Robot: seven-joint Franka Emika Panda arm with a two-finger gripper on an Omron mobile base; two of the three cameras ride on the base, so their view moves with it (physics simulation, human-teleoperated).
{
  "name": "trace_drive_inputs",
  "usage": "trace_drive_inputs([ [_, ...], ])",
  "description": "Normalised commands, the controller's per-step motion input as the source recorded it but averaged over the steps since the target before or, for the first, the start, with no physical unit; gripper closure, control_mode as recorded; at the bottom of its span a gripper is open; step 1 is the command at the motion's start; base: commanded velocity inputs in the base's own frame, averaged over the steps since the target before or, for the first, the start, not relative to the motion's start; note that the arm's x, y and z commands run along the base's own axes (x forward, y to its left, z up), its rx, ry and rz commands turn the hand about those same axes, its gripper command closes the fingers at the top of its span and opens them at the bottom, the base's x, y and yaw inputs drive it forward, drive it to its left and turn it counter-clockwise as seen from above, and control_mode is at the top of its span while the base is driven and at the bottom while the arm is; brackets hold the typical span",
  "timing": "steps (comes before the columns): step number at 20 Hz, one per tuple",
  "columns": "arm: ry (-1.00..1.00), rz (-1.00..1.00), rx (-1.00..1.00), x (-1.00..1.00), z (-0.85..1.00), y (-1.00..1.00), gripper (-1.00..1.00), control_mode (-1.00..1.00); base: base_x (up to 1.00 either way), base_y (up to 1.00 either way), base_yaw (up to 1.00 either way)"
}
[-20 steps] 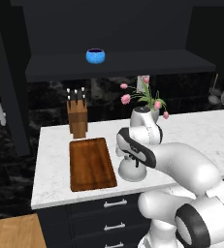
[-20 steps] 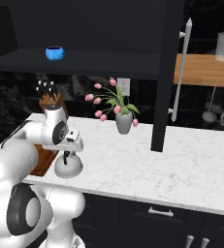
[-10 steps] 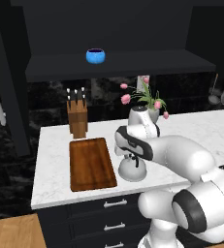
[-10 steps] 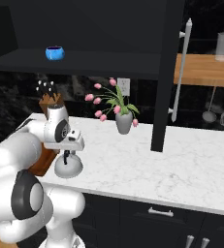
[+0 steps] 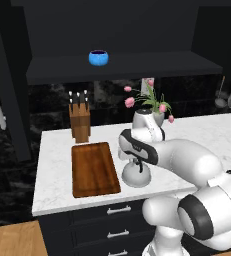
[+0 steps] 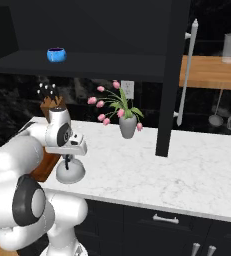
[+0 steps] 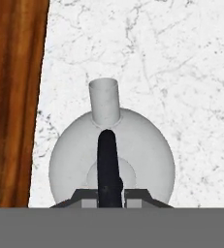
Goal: Pick the kettle from the counter and place it on the tray. Then pick the mug from the cabinet and place it on the tray. Then close the cabinet doors.
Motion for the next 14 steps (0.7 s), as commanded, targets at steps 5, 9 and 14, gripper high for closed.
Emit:
trace_drive_inputs([
  [5, -0.10, 0.00, 0.03, -0.14, 0.49, 0.00, 1.00, -1.00, 0.00, 0.00, 0.00],
  [9, -0.10, 0.02, 0.00, -0.13, 0.74, 0.20, 1.00, -1.00, 0.00, 0.00, 0.00],
  [14, -0.04, 0.01, -0.01, 0.00, 0.34, 0.56, 1.00, -1.00, 0.00, 0.00, 0.00],
])
